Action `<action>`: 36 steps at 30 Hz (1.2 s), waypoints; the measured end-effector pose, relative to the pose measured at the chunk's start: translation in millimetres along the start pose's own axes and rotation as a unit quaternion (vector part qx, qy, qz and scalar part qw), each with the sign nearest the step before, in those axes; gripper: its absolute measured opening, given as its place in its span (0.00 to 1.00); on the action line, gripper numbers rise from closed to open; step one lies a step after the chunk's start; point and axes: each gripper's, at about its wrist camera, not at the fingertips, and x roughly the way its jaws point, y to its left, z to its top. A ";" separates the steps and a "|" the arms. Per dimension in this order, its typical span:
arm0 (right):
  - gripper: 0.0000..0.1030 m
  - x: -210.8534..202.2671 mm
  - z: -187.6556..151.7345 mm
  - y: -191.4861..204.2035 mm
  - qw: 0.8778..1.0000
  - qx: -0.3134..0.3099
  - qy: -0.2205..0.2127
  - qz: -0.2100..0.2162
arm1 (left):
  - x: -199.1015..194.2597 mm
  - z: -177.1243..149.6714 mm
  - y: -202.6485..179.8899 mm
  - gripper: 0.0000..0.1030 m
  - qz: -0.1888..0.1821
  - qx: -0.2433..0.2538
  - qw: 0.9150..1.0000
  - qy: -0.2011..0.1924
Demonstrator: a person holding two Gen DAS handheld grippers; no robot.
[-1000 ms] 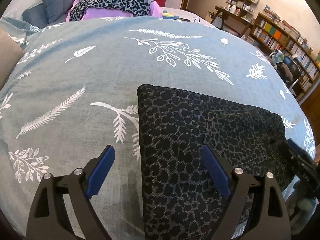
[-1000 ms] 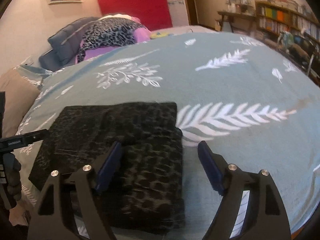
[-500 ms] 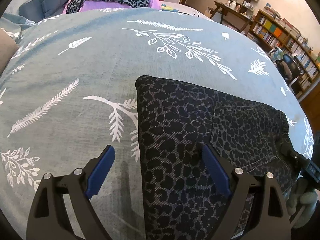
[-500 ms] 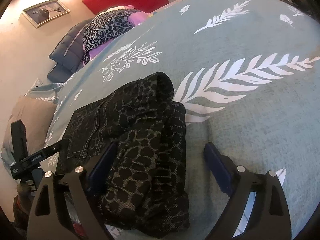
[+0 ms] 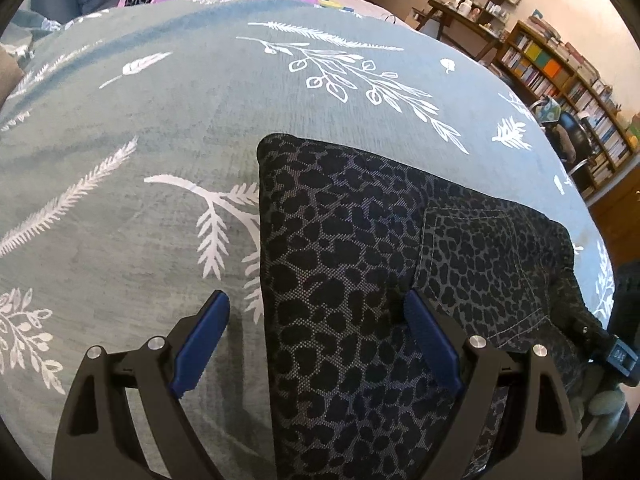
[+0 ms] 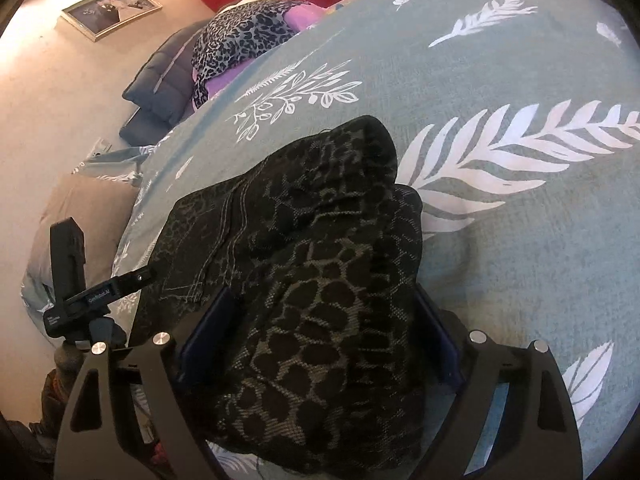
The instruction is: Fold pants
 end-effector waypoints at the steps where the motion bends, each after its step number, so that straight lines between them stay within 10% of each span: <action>1: 0.86 1.1 0.5 0.6 1.000 -0.002 0.001 -0.001 | 0.8 -0.1 0.2 0.87 0.000 -0.001 1.000 0.001; 12: 0.85 2.7 1.9 -1.4 1.000 -0.003 0.004 0.006 | 6.5 -1.2 8.6 0.86 -0.035 -0.022 0.999 0.017; 36: 0.45 -15.8 -1.7 -5.4 0.999 0.018 -0.036 0.033 | -27.7 -3.2 5.0 0.34 -0.105 -0.032 0.994 -0.012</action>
